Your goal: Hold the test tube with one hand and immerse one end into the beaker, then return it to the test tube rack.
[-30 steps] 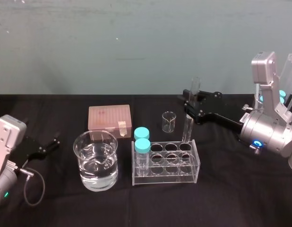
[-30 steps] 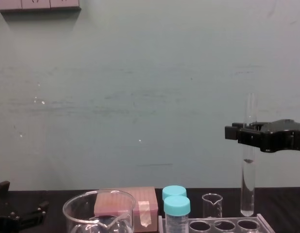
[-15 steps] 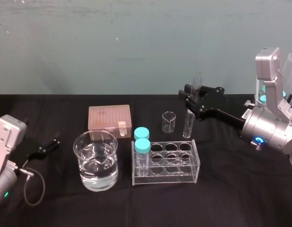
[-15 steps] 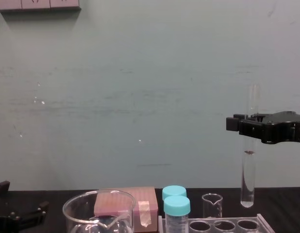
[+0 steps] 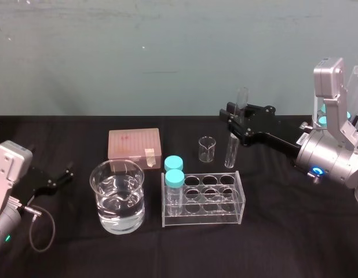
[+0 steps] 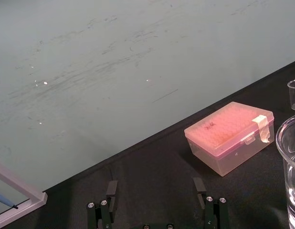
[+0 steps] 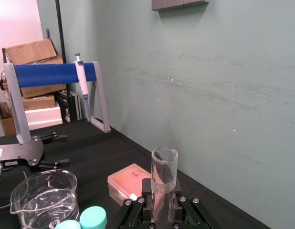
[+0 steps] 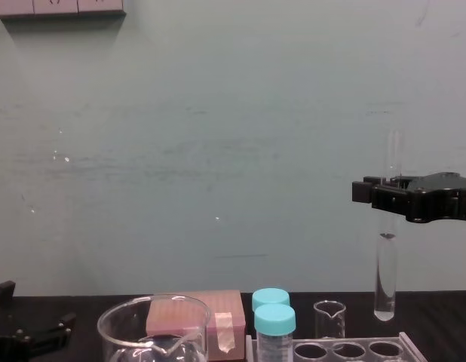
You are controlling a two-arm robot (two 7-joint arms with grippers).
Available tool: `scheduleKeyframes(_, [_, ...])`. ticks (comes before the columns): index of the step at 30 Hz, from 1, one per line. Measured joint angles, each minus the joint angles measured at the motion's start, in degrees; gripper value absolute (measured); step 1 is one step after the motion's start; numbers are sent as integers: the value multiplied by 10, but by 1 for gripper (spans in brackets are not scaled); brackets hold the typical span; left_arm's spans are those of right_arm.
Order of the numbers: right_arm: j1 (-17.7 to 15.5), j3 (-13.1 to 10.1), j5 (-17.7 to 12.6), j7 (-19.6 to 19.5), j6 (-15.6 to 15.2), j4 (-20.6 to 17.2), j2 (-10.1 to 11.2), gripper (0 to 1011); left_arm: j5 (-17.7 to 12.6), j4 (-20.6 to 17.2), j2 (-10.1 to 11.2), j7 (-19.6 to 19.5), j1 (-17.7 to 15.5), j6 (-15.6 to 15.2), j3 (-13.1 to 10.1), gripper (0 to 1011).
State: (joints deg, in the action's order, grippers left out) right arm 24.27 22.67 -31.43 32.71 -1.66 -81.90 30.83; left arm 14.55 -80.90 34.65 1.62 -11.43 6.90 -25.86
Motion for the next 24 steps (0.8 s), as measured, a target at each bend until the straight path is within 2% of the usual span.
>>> scheduleKeyframes(24, [-4, -1, 1, 0, 2, -2, 1, 241, 0, 0, 0, 0, 0, 0, 0, 1000])
